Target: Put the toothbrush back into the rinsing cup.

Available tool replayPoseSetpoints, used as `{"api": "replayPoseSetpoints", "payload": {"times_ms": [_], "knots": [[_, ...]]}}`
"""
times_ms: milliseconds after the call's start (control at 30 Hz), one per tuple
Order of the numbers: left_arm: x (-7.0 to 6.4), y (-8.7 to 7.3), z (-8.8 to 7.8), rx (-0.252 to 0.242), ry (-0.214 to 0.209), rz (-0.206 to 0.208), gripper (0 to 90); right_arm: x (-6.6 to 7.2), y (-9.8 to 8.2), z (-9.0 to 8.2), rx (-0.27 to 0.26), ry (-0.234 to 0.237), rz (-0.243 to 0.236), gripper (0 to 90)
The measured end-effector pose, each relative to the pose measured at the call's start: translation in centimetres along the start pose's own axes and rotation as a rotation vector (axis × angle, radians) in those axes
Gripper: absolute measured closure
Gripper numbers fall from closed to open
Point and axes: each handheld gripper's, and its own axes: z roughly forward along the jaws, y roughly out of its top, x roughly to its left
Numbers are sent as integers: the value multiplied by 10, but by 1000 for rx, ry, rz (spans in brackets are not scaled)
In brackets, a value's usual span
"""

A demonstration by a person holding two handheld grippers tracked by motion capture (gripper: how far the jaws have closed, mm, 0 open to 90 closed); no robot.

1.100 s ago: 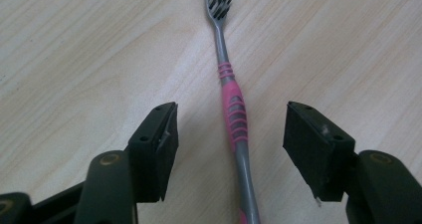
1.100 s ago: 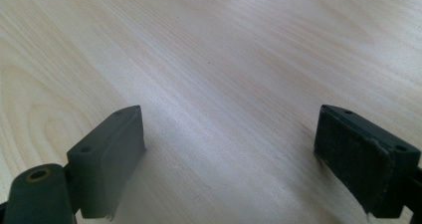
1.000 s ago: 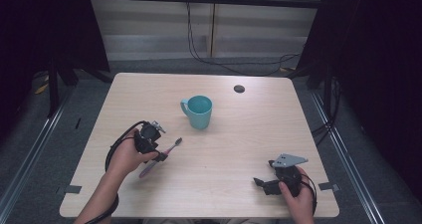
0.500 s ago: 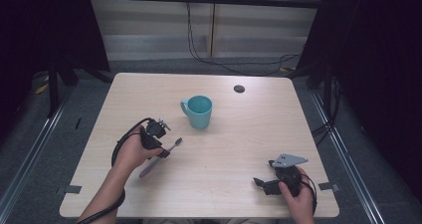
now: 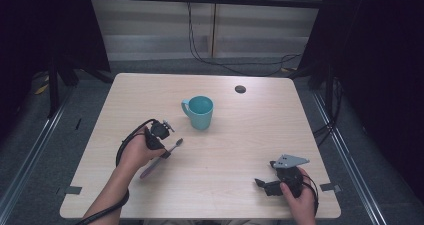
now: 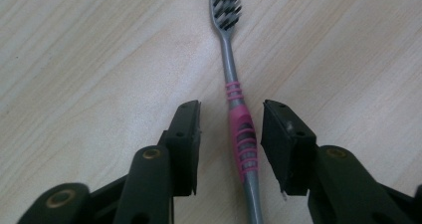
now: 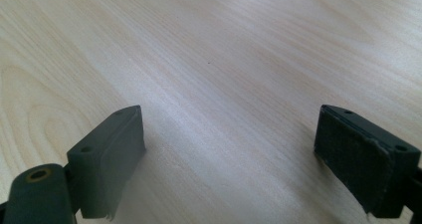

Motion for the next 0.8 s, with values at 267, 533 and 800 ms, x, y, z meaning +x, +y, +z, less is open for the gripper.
{"api": "replayPoseSetpoints", "payload": {"times_ms": [267, 533, 800], "knots": [[-6, 8, 6, 81, 11, -17, 761, 0, 0, 0, 0, 0, 1, 118], [-11, 15, 7, 97, 3, -57, 793, 0, 0, 0, 0, 1, 0, 118], [-7, 16, -13, -15, -36, -103, 793, 0, 0, 0, 0, 1, 0, 118]]}}
